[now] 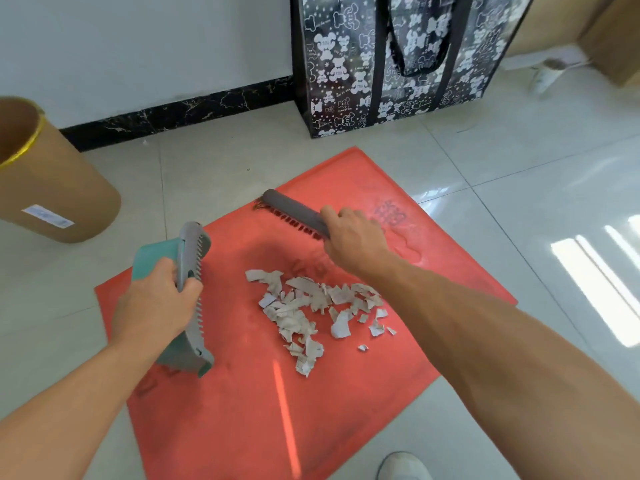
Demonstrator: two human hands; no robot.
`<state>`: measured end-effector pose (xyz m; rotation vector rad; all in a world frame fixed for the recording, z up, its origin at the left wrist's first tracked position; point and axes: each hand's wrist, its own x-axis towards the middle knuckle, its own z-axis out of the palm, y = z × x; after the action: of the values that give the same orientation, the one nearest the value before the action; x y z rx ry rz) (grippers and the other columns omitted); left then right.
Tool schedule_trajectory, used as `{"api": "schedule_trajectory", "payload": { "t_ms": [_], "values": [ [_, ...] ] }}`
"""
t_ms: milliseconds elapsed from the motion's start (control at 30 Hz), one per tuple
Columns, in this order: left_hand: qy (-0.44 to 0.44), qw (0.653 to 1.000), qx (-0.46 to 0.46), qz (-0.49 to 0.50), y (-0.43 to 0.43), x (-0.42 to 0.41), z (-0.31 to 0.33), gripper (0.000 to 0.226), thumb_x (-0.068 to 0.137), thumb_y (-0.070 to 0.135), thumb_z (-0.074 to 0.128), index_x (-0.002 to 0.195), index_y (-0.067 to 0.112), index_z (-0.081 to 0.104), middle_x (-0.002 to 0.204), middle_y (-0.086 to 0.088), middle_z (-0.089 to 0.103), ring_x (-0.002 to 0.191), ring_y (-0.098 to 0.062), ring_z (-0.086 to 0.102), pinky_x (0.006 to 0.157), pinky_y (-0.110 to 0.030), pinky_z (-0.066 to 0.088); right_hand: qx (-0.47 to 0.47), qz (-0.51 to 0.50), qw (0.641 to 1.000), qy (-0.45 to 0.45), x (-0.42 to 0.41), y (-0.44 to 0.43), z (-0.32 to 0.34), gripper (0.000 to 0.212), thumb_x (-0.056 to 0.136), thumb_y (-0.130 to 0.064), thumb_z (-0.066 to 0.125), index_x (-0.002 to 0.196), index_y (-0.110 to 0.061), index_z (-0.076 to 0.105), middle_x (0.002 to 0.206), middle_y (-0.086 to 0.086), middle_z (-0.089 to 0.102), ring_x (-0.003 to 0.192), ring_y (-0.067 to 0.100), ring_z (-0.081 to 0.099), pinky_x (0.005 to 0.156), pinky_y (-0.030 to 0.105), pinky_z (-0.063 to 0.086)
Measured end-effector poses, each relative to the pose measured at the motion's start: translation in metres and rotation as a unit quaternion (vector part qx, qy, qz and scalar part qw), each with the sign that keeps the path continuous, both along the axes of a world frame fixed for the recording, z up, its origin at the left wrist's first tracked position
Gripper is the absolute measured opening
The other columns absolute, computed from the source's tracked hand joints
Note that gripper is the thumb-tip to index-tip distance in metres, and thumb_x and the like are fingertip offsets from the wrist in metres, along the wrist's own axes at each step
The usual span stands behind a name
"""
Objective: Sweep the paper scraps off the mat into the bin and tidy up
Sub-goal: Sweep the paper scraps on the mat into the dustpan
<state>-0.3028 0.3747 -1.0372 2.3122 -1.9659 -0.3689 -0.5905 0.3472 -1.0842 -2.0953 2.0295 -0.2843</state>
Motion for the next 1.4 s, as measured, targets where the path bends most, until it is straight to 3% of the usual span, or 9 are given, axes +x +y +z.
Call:
{"api": "schedule_trajectory", "payload": {
  "t_ms": [100, 233, 333, 533, 733, 967, 1167, 1267, 1400],
  "values": [
    [-0.007, 1.000, 0.011, -0.007, -0.001, -0.003, -0.001, 0.027, 0.087, 0.038, 0.052, 0.075, 0.016, 0.041, 0.068, -0.013, 0.054, 0.068, -0.036, 0.052, 0.060, -0.039, 0.041, -0.014, -0.091, 0.996, 0.014, -0.045, 0.008, 0.006, 0.017, 0.089, -0.014, 0.050, 0.104, -0.016, 0.042, 0.081, 0.004, 0.046, 0.082, 0.030, 0.051, 0.061, 0.040, 0.039],
    [-0.016, 1.000, 0.012, -0.019, -0.002, -0.013, -0.004, 0.027, 0.087, 0.038, 0.053, 0.076, 0.016, 0.043, 0.071, -0.016, 0.054, 0.070, -0.037, 0.052, 0.060, -0.038, 0.040, 0.040, -0.236, 0.971, 0.016, -0.092, 0.028, -0.005, 0.015, 0.087, -0.009, 0.046, 0.099, -0.016, 0.041, 0.083, 0.005, 0.051, 0.076, 0.030, 0.048, 0.061, 0.038, 0.038],
    [-0.019, 0.999, 0.008, -0.026, -0.001, -0.019, -0.007, 0.027, 0.088, 0.035, 0.055, 0.078, 0.013, 0.043, 0.072, -0.018, 0.053, 0.071, -0.037, 0.050, 0.061, -0.038, 0.038, 0.086, -0.274, 0.958, 0.023, -0.108, 0.048, -0.024, 0.024, 0.086, -0.010, 0.048, 0.109, -0.013, 0.043, 0.090, 0.010, 0.056, 0.085, 0.034, 0.055, 0.065, 0.040, 0.041],
    [-0.019, 0.999, 0.011, -0.034, -0.002, -0.020, -0.007, 0.025, 0.089, 0.034, 0.054, 0.079, 0.014, 0.044, 0.070, -0.014, 0.051, 0.070, -0.036, 0.051, 0.060, -0.037, 0.037, 0.105, -0.242, 0.964, -0.042, -0.081, 0.071, -0.041, 0.029, 0.093, -0.018, 0.051, 0.117, -0.006, 0.041, 0.105, 0.018, 0.060, 0.095, 0.039, 0.061, 0.064, 0.037, 0.036],
    [-0.017, 0.999, 0.008, -0.034, 0.001, -0.021, -0.005, 0.027, 0.089, 0.035, 0.053, 0.077, 0.014, 0.043, 0.068, -0.013, 0.051, 0.068, -0.035, 0.049, 0.058, -0.037, 0.035, 0.100, -0.145, 0.982, -0.068, -0.034, 0.074, -0.031, 0.024, 0.090, -0.023, 0.052, 0.107, -0.009, 0.042, 0.085, 0.010, 0.052, 0.078, 0.033, 0.059, 0.057, 0.036, 0.037],
    [0.010, 1.000, -0.009, -0.016, 0.006, 0.000, -0.003, 0.026, 0.089, 0.034, 0.055, 0.076, 0.015, 0.042, 0.067, -0.010, 0.050, 0.068, -0.034, 0.047, 0.059, -0.037, 0.034, 0.060, -0.209, 0.976, -0.026, -0.072, 0.056, -0.006, 0.019, 0.090, -0.024, 0.050, 0.102, -0.014, 0.038, 0.082, 0.006, 0.054, 0.070, 0.029, 0.054, 0.056, 0.036, 0.042],
    [0.027, 0.999, -0.017, -0.017, 0.011, 0.007, -0.006, 0.027, 0.088, 0.035, 0.054, 0.075, 0.016, 0.041, 0.071, -0.015, 0.056, 0.071, -0.037, 0.051, 0.060, -0.039, 0.038, 0.154, -0.268, 0.951, 0.002, -0.079, 0.076, -0.022, 0.033, 0.088, -0.023, 0.056, 0.113, -0.006, 0.042, 0.098, 0.013, 0.055, 0.086, 0.036, 0.056, 0.064, 0.038, 0.038],
    [0.028, 0.999, -0.016, -0.020, 0.015, 0.005, -0.005, 0.027, 0.088, 0.036, 0.054, 0.076, 0.017, 0.040, 0.073, -0.016, 0.056, 0.072, -0.036, 0.050, 0.061, -0.039, 0.038, 0.144, -0.236, 0.961, -0.022, -0.054, 0.082, -0.034, 0.033, 0.090, -0.026, 0.055, 0.112, -0.006, 0.042, 0.102, 0.015, 0.058, 0.094, 0.039, 0.061, 0.065, 0.037, 0.037],
    [0.036, 0.999, -0.019, -0.025, 0.018, 0.005, -0.005, 0.027, 0.088, 0.036, 0.054, 0.075, 0.017, 0.040, 0.069, -0.012, 0.053, 0.070, -0.035, 0.050, 0.061, -0.038, 0.037, 0.143, -0.172, 0.972, -0.073, -0.022, 0.082, -0.037, 0.023, 0.088, -0.022, 0.053, 0.097, -0.011, 0.034, 0.086, 0.010, 0.049, 0.079, 0.034, 0.056, 0.062, 0.036, 0.035]
  ]
}}
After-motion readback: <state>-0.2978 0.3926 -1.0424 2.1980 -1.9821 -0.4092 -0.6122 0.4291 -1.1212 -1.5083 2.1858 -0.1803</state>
